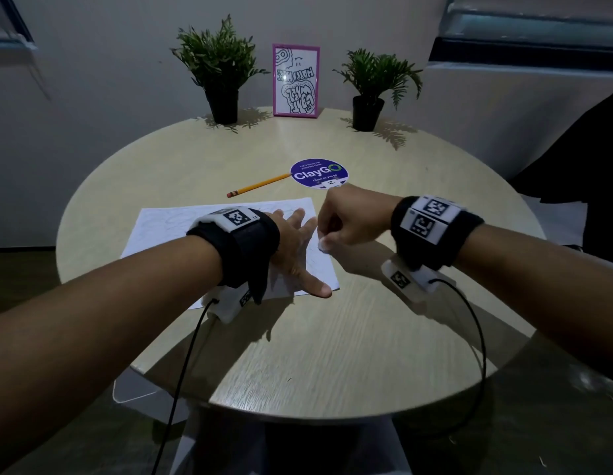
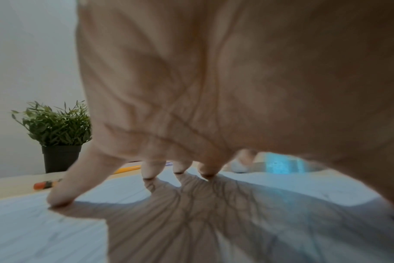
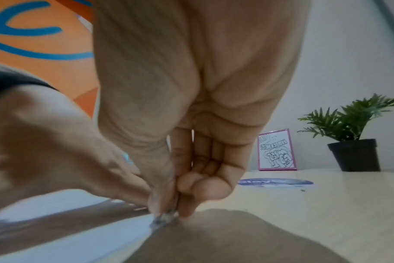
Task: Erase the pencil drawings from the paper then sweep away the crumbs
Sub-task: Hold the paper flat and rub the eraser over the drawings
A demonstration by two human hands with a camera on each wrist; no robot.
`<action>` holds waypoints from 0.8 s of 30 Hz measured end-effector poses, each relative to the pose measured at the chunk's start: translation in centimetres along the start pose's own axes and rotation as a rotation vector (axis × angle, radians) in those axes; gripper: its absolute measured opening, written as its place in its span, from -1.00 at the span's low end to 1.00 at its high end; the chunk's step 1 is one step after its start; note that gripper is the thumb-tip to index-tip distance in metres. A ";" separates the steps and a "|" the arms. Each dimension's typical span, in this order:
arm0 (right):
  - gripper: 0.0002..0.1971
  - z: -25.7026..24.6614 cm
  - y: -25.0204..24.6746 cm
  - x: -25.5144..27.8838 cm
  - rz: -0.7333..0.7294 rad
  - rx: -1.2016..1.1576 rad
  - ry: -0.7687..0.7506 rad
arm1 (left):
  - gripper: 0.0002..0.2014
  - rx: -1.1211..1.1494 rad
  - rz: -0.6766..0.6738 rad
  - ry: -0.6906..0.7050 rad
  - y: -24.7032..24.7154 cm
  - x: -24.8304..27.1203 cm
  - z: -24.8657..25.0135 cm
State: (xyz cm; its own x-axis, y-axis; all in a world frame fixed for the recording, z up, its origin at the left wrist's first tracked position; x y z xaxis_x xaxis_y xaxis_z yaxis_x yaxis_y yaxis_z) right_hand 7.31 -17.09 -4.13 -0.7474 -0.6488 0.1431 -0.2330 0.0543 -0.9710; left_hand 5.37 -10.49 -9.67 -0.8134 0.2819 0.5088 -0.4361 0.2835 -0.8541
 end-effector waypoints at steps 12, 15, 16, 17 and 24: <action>-0.92 -2.3 1.7 2.3 -0.116 -0.027 -0.090 | 0.35 0.011 -0.013 0.003 0.0 0.7 0.2; -0.90 -1.6 0.8 1.0 -0.046 -0.016 -0.047 | 0.34 0.008 -0.016 0.011 -0.2 0.6 0.2; -0.88 -1.2 0.1 0.2 0.007 -0.005 -0.024 | 0.33 0.005 -0.018 0.015 -0.2 0.6 0.3; -0.86 -0.8 -0.3 -0.4 0.054 0.013 -0.001 | 0.32 -0.001 -0.017 0.019 -0.1 0.6 0.3; -0.89 -1.9 0.6 1.0 0.021 -0.003 -0.032 | 0.40 0.003 -0.009 -0.006 -0.2 0.5 0.1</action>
State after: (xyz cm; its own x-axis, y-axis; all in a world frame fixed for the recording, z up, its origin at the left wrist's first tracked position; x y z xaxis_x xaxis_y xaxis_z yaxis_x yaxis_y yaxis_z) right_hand 5.22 -16.23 -4.15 -0.7315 -0.6718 0.1162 -0.2192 0.0703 -0.9731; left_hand 5.06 -10.54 -9.25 -0.8121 0.2736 0.5155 -0.4441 0.2834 -0.8500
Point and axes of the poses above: each hand's wrist, its own x-axis away from the middle knuckle, its own y-axis out of the palm, z = x × y, the point moved 10 cm from there along -x, towards the middle knuckle, and after that the axes turned 1 degree about -x, right-handed, at the moved point
